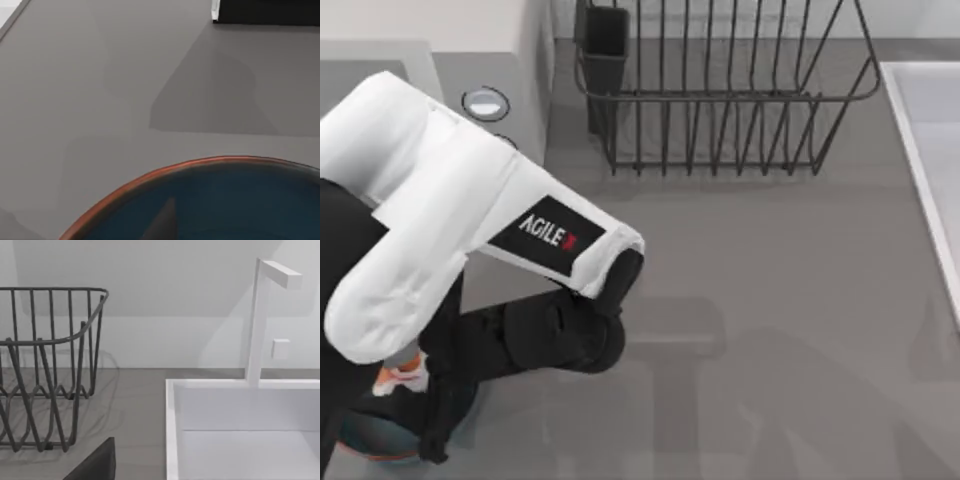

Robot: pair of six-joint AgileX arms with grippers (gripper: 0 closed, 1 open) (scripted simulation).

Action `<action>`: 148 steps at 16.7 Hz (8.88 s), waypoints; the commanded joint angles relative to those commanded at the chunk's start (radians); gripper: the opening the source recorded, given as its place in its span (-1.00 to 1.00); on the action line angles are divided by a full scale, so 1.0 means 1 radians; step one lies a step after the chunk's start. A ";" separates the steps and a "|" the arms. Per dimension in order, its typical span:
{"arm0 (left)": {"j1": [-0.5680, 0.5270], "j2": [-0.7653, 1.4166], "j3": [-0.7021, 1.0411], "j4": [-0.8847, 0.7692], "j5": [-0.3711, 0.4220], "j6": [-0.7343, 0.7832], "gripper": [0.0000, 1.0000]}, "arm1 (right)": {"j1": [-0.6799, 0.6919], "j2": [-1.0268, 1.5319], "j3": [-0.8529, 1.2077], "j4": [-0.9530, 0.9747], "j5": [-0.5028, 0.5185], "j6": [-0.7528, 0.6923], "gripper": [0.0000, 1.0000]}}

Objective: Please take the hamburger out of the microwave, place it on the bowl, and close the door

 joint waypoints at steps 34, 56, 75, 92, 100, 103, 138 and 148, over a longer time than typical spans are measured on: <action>0.038 -0.075 -0.081 0.052 -0.018 0.026 1.00 | 0.000 0.000 0.000 0.000 0.000 0.000 1.00; 0.620 -1.956 -1.084 1.310 0.677 2.417 1.00 | 0.000 0.000 0.000 0.000 0.000 0.000 1.00; 0.687 -2.324 -1.261 1.572 0.784 2.808 0.10 | 0.000 0.000 0.000 0.000 0.000 0.000 1.00; 0.688 -2.327 -1.261 1.569 0.784 2.808 -1.00 | 0.000 0.000 0.000 0.000 0.000 0.000 1.00; 0.706 -2.523 -1.264 1.377 0.803 2.804 -1.00 | 0.000 0.000 0.000 0.000 0.000 0.000 1.00; 0.706 -2.525 -1.264 1.374 0.803 2.804 -1.00 | 0.000 0.000 0.000 0.000 0.000 0.000 1.00; 0.817 -2.401 -1.166 1.350 0.889 2.871 -1.00 | 0.000 0.000 0.000 0.000 0.000 0.000 1.00; 1.287 -1.513 -0.510 1.062 1.180 3.306 -1.00 | 0.000 0.000 0.000 0.000 0.000 0.000 1.00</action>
